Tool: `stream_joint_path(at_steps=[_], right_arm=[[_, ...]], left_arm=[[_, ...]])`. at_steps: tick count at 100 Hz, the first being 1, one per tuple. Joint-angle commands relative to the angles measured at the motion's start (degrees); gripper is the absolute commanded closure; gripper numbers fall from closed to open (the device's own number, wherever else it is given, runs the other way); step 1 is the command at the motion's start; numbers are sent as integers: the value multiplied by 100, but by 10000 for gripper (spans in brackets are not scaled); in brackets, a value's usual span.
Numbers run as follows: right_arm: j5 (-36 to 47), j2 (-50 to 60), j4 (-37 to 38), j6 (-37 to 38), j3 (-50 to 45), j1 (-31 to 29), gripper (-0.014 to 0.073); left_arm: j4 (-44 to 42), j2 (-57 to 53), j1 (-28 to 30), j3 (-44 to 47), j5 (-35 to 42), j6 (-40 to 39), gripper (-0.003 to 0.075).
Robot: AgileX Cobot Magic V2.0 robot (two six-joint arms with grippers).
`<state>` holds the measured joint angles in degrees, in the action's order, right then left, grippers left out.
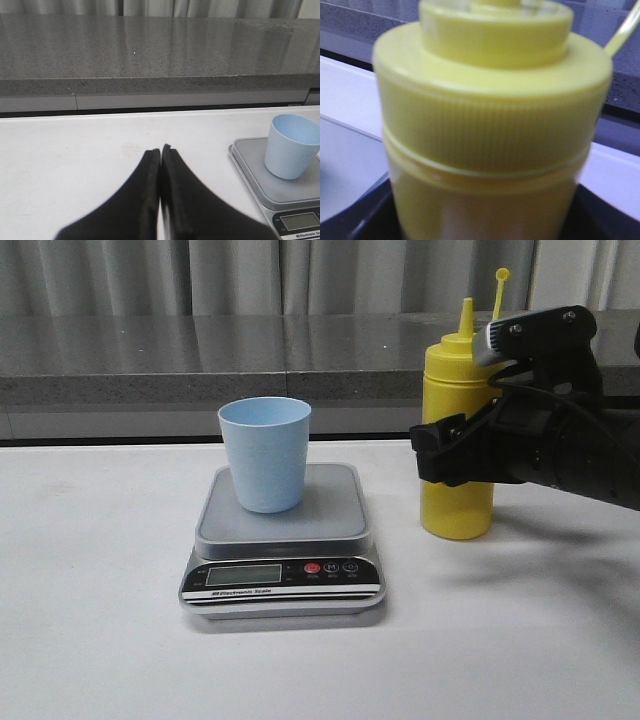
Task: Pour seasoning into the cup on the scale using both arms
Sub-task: 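Lower the bottle onto the table beside the scale, then open the right gripper and withdraw it from the bottle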
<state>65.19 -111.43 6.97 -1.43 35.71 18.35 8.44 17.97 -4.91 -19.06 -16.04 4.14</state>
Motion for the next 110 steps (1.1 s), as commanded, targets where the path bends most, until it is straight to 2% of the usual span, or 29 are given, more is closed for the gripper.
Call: stream_joint_path(at_steps=[1, 29, 43, 110], right_arm=[[375, 197, 146, 33, 98, -18, 237], [375, 197, 204, 33, 98, -18, 33], [389, 197, 204, 33, 98, -18, -30], [957, 222, -8, 33, -582, -24, -45]], left_arm=[[11, 40, 11, -152, 402, 7, 740], [11, 40, 11, -152, 402, 7, 740], [11, 40, 11, -152, 402, 7, 740], [11, 40, 11, -152, 402, 7, 740]])
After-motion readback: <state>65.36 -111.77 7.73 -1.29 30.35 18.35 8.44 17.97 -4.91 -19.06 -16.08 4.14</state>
